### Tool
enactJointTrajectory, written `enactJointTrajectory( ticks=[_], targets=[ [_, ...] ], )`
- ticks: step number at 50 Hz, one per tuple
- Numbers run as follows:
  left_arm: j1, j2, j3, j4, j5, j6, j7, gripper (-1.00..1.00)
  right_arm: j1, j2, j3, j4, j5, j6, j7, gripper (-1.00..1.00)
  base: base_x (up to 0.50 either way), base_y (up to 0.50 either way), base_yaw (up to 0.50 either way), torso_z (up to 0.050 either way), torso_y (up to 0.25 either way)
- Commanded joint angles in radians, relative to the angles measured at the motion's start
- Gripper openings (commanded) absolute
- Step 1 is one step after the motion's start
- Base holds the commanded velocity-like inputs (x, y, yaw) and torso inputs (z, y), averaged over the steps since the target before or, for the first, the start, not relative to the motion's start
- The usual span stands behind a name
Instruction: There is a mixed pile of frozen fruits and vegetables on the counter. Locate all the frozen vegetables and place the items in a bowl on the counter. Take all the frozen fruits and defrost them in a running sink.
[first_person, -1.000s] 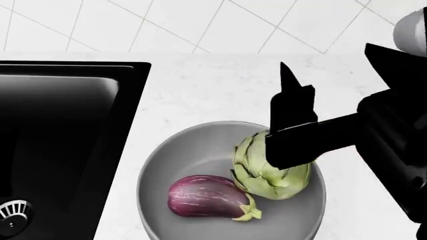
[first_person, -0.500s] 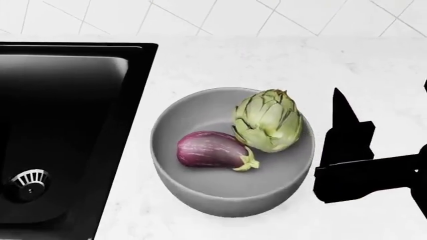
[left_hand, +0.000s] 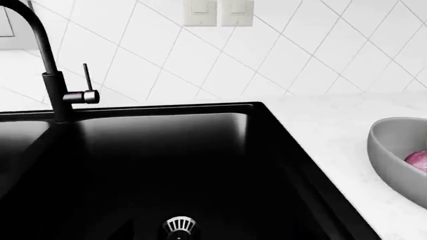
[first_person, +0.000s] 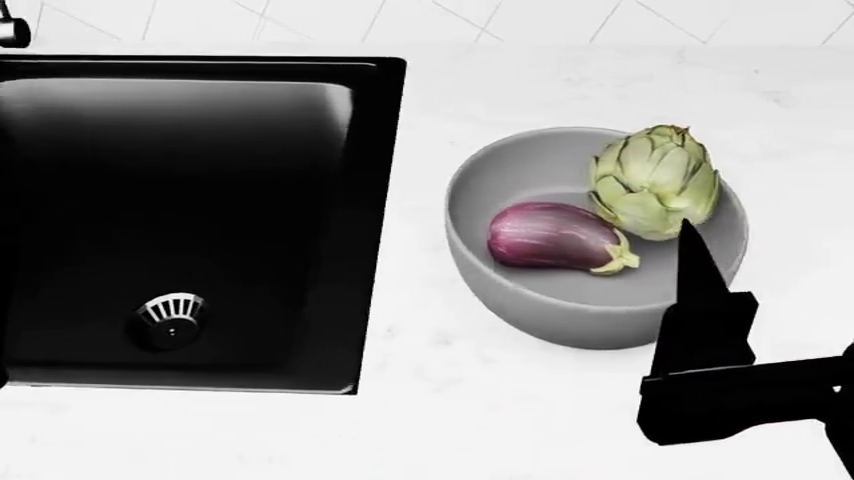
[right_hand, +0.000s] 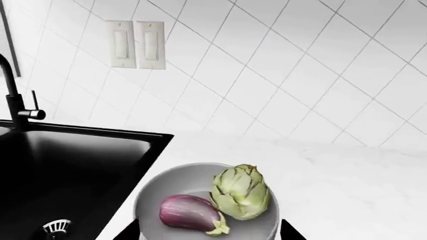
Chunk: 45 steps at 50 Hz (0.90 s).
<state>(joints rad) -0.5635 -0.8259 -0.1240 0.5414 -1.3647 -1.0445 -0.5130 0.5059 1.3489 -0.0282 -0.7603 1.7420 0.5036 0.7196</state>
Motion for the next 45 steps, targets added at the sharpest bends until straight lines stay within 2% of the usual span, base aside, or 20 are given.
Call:
enactJointTrajectory(
  ticks=[1, 3, 8, 12, 30, 37, 45],
  targets=[
    [0.002, 0.011, -0.021, -0.007, 0.009, 0.029, -0.003, 1.0, -0.158, 0.008, 0.114, -0.029, -0.045, -0.042, -0.026, 1.0, 0.0, 0.5, 0.0, 0.0, 0.0],
    [0.0, 0.012, -0.018, -0.007, 0.009, 0.028, -0.005, 1.0, -0.181, 0.005, 0.136, -0.03, -0.047, -0.044, -0.028, 1.0, 0.0, 0.5, 0.0, 0.0, 0.0],
    [-0.007, 0.013, -0.018, -0.003, -0.004, 0.025, -0.018, 1.0, -0.037, -0.005, 0.035, -0.018, -0.026, -0.008, -0.015, 1.0, 0.0, 0.5, 0.0, 0.0, 0.0],
    [-0.004, 0.009, -0.021, -0.004, -0.007, 0.027, -0.014, 1.0, -0.023, -0.029, 0.003, -0.014, -0.042, 0.007, -0.01, 1.0, 0.0, 0.5, 0.0, 0.0, 0.0],
    [0.008, 0.019, -0.009, -0.004, 0.01, 0.038, -0.013, 1.0, -0.17, -0.014, 0.117, -0.023, -0.053, -0.027, -0.018, 1.0, 0.0, 0.5, 0.0, 0.0, 0.0],
    [0.013, 0.011, -0.015, -0.005, 0.01, 0.041, -0.007, 1.0, -0.115, -0.024, 0.071, -0.019, -0.049, -0.01, -0.009, 1.0, 0.0, 0.5, 0.0, 0.0, 0.0],
    [0.017, 0.011, -0.013, -0.006, 0.009, 0.043, -0.009, 1.0, -0.125, -0.021, 0.079, -0.022, -0.053, -0.004, -0.008, 1.0, 0.0, 0.5, 0.0, 0.0, 0.0]
  ],
)
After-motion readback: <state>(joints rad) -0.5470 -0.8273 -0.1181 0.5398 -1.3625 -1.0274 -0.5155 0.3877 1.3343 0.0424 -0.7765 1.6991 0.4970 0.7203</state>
